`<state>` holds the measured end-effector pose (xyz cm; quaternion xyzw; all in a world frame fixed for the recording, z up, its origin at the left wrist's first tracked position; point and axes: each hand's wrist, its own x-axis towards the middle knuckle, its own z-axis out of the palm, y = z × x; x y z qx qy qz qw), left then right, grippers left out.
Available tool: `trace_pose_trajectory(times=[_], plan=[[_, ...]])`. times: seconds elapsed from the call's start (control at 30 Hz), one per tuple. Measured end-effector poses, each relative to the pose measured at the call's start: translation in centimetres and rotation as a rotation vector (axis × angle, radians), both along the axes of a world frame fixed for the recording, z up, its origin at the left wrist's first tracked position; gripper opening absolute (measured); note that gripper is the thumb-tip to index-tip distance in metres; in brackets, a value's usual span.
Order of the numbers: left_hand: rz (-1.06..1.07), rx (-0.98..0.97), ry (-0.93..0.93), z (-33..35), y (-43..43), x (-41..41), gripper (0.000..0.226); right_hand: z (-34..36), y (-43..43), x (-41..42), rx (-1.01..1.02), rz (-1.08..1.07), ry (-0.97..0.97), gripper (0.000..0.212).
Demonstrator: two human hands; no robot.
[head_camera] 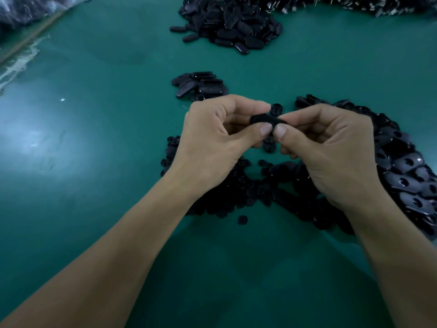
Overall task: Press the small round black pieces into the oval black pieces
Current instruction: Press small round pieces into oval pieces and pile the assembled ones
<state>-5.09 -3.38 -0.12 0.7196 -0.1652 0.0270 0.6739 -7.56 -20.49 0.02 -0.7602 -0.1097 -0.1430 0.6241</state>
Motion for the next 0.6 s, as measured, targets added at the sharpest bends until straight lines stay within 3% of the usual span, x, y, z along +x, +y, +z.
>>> trace_pose_trajectory(times=[0.6], plan=[[0.015, 0.014, -0.014, 0.33, 0.43, 0.17, 0.024, -0.15, 0.55, -0.07, -0.005, -0.022, 0.015, 0.013]])
